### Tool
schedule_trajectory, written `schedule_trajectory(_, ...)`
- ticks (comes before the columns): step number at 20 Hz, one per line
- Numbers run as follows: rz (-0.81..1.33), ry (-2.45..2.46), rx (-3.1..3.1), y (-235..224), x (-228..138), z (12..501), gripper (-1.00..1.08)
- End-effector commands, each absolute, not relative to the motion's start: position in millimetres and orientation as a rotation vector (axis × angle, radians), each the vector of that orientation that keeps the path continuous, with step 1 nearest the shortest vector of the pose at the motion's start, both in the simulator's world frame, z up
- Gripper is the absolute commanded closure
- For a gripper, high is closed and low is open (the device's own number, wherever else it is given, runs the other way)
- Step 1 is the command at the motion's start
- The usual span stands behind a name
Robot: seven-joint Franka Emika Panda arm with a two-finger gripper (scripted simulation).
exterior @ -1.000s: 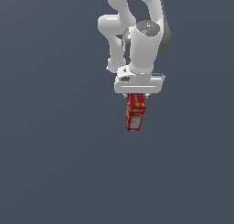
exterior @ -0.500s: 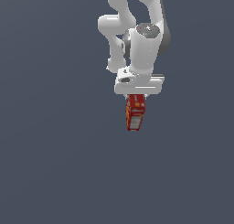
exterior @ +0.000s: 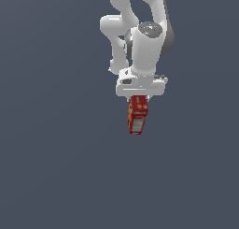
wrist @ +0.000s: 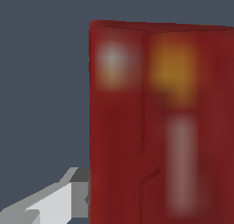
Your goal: Pick up the object and move it to a goal position.
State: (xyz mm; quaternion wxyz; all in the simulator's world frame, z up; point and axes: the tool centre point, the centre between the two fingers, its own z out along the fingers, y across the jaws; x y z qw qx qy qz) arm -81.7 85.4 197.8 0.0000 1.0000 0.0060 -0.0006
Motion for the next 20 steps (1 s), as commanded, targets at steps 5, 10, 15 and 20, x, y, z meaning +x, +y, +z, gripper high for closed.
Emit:
schedule_trajectory(5, 0.001, 0.018, 3.142, 67, -68, 222, 1.08)
schedule_trajectory(10, 0.001, 0.018, 3.142, 45, -51, 251, 1.08)
schedule_trajectory(15, 0.001, 0.018, 3.142, 18, -29, 286, 1.08)
schedule_trajectory(20, 0.000, 0.018, 3.142, -7, -9, 318, 1.08)
